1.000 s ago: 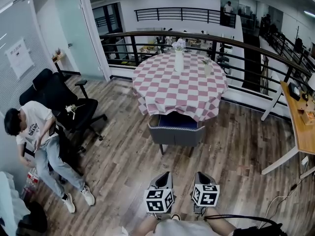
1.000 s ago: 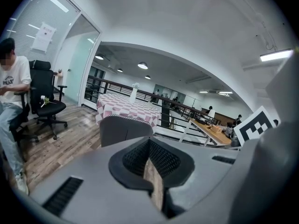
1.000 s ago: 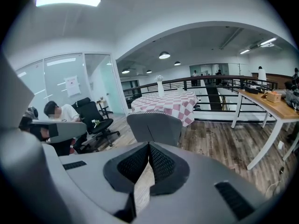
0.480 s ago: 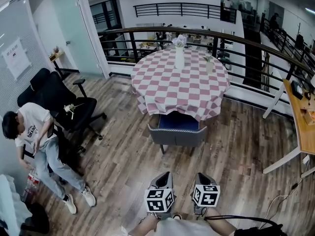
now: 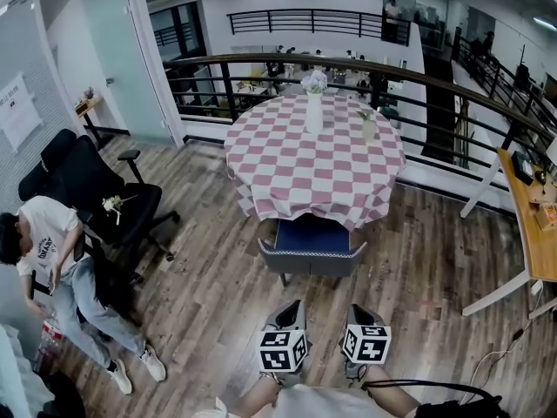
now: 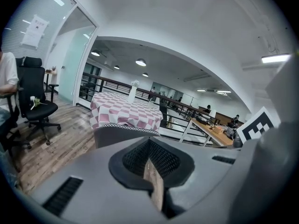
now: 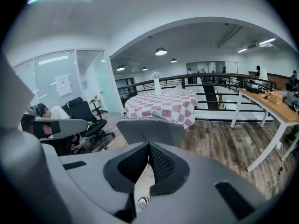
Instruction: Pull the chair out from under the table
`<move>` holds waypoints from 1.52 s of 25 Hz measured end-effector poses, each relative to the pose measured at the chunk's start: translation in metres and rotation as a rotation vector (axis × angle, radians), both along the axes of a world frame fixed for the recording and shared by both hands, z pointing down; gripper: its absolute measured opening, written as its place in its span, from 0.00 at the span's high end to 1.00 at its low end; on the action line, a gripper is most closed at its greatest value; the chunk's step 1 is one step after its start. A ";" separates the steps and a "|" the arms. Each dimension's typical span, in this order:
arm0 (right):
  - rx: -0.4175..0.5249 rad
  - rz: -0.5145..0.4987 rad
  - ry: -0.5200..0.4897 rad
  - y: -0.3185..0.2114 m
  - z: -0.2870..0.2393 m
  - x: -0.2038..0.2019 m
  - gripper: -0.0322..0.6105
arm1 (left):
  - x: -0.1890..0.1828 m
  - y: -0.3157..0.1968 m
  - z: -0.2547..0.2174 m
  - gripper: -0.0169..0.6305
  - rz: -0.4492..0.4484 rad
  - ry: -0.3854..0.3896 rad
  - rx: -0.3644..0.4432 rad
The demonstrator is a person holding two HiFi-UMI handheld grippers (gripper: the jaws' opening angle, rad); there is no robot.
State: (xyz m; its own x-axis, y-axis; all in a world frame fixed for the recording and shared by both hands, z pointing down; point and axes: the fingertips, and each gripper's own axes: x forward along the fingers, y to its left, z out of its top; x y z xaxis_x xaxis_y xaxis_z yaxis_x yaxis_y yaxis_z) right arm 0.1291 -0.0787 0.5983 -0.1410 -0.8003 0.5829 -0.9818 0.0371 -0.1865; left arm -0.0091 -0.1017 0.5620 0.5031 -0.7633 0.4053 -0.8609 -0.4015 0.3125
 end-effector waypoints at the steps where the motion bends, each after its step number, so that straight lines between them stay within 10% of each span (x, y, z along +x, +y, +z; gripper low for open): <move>1: -0.001 0.003 -0.001 -0.007 0.000 -0.001 0.92 | -0.001 -0.007 0.001 0.97 0.004 0.000 -0.003; 38: -0.063 0.073 -0.011 -0.150 0.017 -0.035 0.92 | -0.021 -0.165 0.036 0.97 0.108 -0.003 -0.097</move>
